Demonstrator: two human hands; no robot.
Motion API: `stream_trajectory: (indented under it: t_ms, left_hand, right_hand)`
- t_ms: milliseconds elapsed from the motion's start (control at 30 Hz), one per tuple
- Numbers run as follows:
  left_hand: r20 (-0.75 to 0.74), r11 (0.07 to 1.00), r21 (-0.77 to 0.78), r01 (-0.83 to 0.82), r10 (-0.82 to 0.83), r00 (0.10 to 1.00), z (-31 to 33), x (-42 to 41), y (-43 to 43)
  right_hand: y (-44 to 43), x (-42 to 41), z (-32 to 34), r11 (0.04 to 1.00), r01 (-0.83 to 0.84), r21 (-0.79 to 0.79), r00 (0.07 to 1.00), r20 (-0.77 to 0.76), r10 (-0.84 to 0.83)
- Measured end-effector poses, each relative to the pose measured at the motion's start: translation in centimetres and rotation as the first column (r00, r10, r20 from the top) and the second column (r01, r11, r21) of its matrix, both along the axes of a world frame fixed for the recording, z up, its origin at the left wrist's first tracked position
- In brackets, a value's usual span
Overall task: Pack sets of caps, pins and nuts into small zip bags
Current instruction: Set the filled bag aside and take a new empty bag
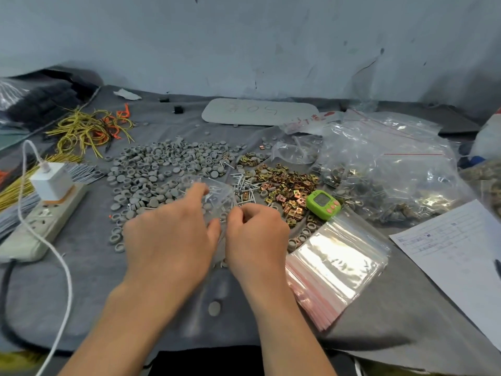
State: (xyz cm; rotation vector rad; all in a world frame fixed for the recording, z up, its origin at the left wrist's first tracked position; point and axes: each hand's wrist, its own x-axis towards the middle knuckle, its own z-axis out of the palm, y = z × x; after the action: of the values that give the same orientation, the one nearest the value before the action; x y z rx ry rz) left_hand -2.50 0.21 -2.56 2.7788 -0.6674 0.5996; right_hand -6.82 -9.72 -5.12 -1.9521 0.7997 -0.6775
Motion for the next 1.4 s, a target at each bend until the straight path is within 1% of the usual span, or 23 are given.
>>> stream_trajectory:
  t_ms: [33, 100, 167, 233, 300, 367, 433, 500, 567, 600, 633, 667, 733, 767, 800, 833, 933, 1000, 1067, 1167, 1233, 1333, 1400]
  left_hand:
    - [-0.061, 1.0, 0.014, -0.016, 0.017, 0.998, -0.2, 0.4, 0.2]
    - [-0.142, 0.994, -0.102, -0.05, 0.035, 0.989, -0.2, 1.3, 0.7]
    - [-0.105, 0.949, -0.301, -0.097, 0.068, 0.992, -0.1, 1.7, 1.2]
    - [-0.077, 0.903, -0.423, -0.068, 0.039, 0.996, -0.1, 1.8, 1.4]
    - [-0.108, 0.895, -0.445, -0.032, -0.018, 0.994, -0.1, 1.6, 1.0]
    - [-0.126, 0.904, -0.427, 0.001, -0.06, 0.99, -0.3, 1.5, 0.5]
    - [-0.101, 0.921, -0.385, 0.063, -0.11, 0.989, -0.5, 1.5, 0.1]
    - [-0.077, 0.905, -0.407, 0.124, -0.169, 0.983, -0.9, 1.4, 0.0]
    - [-0.058, 0.874, -0.45, 0.182, -0.232, 0.971, -1.0, 1.2, 0.0]
    - [-0.039, 0.872, -0.442, 0.211, -0.254, 0.967, -1.1, 1.0, 0.1]
    - [-0.02, 0.879, -0.412, 0.241, -0.273, 0.962, -1.2, 0.7, 0.1]
    - [-0.01, 0.886, -0.376, 0.272, -0.298, 0.955, -1.4, 0.5, 0.2]
    - [-0.039, 0.892, -0.326, 0.312, -0.342, 0.939, -1.7, 0.0, 0.4]
    - [-0.056, 0.9, -0.302, 0.314, -0.345, 0.937, -1.8, -0.2, 0.5]
    - [-0.055, 0.912, -0.268, 0.311, -0.337, 0.94, -1.8, -0.5, 0.6]
    - [-0.04, 0.924, -0.234, 0.302, -0.32, 0.947, -1.9, -0.7, 0.6]
    - [-0.006, 0.951, -0.16, 0.264, -0.268, 0.963, -1.6, -1.6, 0.3]
    - [0.007, 0.97, -0.13, 0.206, -0.207, 0.978, -1.3, -1.8, -0.1]
    - [0.037, 0.977, -0.137, 0.166, -0.162, 0.986, -1.2, -1.8, -0.3]
    - [0.171, 0.938, -0.239, 0.25, -0.213, 0.962, -1.5, -1.9, -0.4]
    - [0.228, 0.893, -0.309, 0.328, -0.265, 0.937, -1.8, -1.8, -0.5]
    - [0.203, 0.865, -0.356, 0.354, -0.298, 0.933, -1.9, -1.3, -0.6]
    - [0.181, 0.857, -0.345, 0.383, -0.34, 0.923, -2.1, -1.0, -0.2]
  right_hand:
    - [-0.1, 0.0, -0.1, 0.999, 0.0, 0.039, 1.0, 0.029, -0.001]
    - [0.0, -0.1, -0.3, 0.997, 0.01, 0.077, 0.999, 0.045, -0.014]
    - [0.1, 0.1, -0.4, 0.998, 0.026, 0.055, 1.0, -0.003, -0.026]
    - [0.5, 0.3, -0.3, 0.999, 0.053, 0.001, 0.993, -0.11, -0.052]
    - [0.8, 0.5, -0.3, 0.991, 0.121, -0.064, 0.979, -0.155, -0.13]
    - [1.4, 0.3, -0.4, 0.979, 0.161, -0.123, 0.982, -0.078, -0.171]
    - [2.1, 0.3, -0.6, 0.989, 0.08, -0.123, 0.994, 0.08, -0.071]
    - [2.2, 0.5, -0.8, 0.997, -0.033, -0.067, 0.984, 0.175, 0.044]
    - [1.4, 1.0, -1.2, 0.993, -0.121, 0.001, 0.975, 0.188, 0.119]
    - [1.0, 1.3, -1.3, 0.984, -0.165, 0.074, 0.972, 0.179, 0.149]
    - [0.6, 1.5, -1.4, 0.955, -0.212, 0.206, 0.967, 0.186, 0.175]
    - [0.4, 1.7, -1.4, 0.883, -0.263, 0.39, 0.956, 0.231, 0.182]
    - [0.3, 1.8, -1.3, 0.611, -0.346, 0.712, 0.929, 0.352, 0.116]
    - [0.3, 1.9, -1.2, 0.47, -0.357, 0.807, 0.923, 0.382, 0.046]
    - [0.1, 1.9, -1.2, 0.352, -0.36, 0.864, 0.919, 0.393, -0.023]
    - [0.0, 1.9, -1.2, 0.278, -0.353, 0.893, 0.918, 0.388, -0.078]
    - [0.0, 1.9, -1.1, 0.21, -0.367, 0.906, 0.9, 0.403, -0.165]
    - [0.0, 1.8, -1.1, 0.203, -0.411, 0.889, 0.878, 0.446, -0.173]
    - [0.0, 1.8, -1.2, 0.242, -0.456, 0.857, 0.857, 0.496, -0.139]
    - [0.1, 2.1, -1.1, 0.347, -0.486, 0.802, 0.839, 0.539, -0.072]
    - [0.3, 2.1, -0.9, 0.378, -0.455, 0.806, 0.858, 0.51, -0.054]
    - [0.3, 2.4, -0.9, 0.445, -0.365, 0.818, 0.919, 0.393, 0.03]
    - [0.0, 2.5, -1.2, 0.5, -0.351, 0.792, 0.93, 0.356, 0.089]
